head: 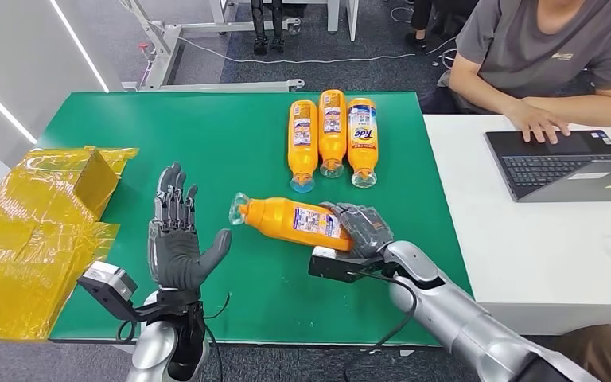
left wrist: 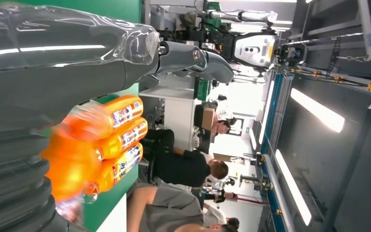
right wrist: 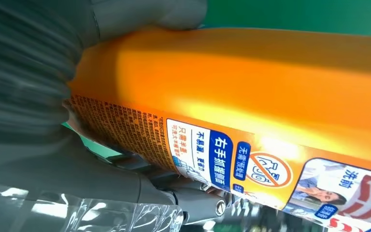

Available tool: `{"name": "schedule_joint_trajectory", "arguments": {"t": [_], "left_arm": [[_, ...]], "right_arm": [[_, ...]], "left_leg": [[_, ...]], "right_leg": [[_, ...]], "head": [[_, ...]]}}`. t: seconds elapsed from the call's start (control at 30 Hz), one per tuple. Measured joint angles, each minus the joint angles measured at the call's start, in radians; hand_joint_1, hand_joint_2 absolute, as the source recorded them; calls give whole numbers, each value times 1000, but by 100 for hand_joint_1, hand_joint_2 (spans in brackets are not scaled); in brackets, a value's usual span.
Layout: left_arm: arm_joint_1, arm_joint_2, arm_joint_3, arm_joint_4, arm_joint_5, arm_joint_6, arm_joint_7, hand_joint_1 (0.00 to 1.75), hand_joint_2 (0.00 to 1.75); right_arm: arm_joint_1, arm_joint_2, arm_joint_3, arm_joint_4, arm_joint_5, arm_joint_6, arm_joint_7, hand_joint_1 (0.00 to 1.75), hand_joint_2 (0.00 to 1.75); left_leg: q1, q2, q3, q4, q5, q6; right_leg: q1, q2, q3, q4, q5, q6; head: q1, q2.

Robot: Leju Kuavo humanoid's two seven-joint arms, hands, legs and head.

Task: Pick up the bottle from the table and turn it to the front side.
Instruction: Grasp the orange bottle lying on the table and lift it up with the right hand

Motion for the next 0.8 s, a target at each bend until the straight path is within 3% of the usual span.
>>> {"name": "schedule_joint_trajectory", "arguments": {"t": [0.17, 0.33, 0.6, 0.8], "left_arm": [[11, 0, 7, -17, 18, 33, 0, 0, 175], [24, 1, 11, -34, 81, 2, 3, 0, 175], [39, 4, 13, -35, 129, -94, 11, 0, 175], [35, 6, 3, -19, 190, -215, 28, 0, 175]], "right_arm": [[150, 31, -174, -158, -136, -183, -110, 175, 175], [272, 57, -262, -268, -210, -252, -195, 175, 175], [340, 75, -272, -341, -235, -266, -274, 175, 175], [295, 94, -255, -333, -222, -175, -285, 175, 175]], "left_leg": [[0, 0, 0, 0, 0, 0], [0, 0, 0, 0, 0, 0], [0, 0, 0, 0, 0, 0], [0, 0, 0, 0, 0, 0]], "right_leg": [[0, 0, 0, 0, -1, 1], [0, 0, 0, 0, -1, 1], [0, 0, 0, 0, -1, 0], [0, 0, 0, 0, 0, 0]], "head": [[0, 0], [0, 0], [0, 0], [0, 0]]}}
